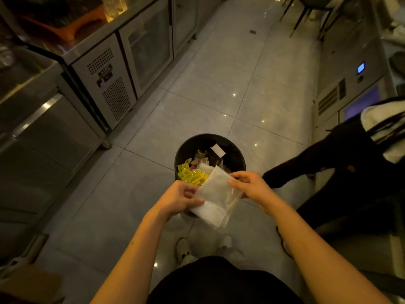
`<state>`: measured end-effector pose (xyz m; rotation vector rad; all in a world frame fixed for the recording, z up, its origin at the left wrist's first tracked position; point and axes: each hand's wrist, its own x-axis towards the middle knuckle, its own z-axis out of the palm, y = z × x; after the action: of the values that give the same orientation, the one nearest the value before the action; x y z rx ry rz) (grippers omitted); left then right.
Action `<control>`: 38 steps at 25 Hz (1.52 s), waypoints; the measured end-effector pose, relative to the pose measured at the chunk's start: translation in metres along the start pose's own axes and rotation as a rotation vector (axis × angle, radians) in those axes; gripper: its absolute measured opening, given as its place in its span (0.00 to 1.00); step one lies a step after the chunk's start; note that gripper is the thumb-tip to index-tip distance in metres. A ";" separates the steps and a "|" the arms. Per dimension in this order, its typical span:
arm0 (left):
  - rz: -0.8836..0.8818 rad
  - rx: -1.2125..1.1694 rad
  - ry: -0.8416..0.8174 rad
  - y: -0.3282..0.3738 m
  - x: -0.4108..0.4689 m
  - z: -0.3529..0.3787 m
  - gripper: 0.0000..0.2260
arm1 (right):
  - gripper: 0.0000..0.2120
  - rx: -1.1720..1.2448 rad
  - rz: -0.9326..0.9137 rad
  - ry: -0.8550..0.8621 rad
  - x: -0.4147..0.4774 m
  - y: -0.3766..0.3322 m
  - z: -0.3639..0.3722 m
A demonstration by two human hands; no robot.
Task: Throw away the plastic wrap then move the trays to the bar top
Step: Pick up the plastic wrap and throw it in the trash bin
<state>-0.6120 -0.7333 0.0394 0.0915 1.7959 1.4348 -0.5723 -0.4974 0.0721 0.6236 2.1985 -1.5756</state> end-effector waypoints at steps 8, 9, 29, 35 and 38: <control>-0.144 -0.389 0.296 -0.004 0.022 -0.018 0.18 | 0.08 0.257 0.100 0.189 0.031 0.002 0.023; -0.174 -0.461 0.281 -0.003 0.025 -0.017 0.19 | 0.08 0.297 0.108 0.210 0.036 0.003 0.025; -0.383 -0.031 0.602 0.036 0.166 0.012 0.17 | 0.13 0.016 0.296 0.113 0.158 0.039 -0.032; -0.394 0.095 0.507 0.030 0.185 -0.001 0.20 | 0.14 -0.116 0.343 0.171 0.171 0.035 -0.021; -0.380 0.130 0.449 0.029 0.188 -0.009 0.22 | 0.16 -0.128 0.365 0.185 0.170 0.031 -0.009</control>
<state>-0.7543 -0.6331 -0.0378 -0.5175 2.1225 1.1209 -0.6976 -0.4558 -0.0399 1.0958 2.1363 -1.2241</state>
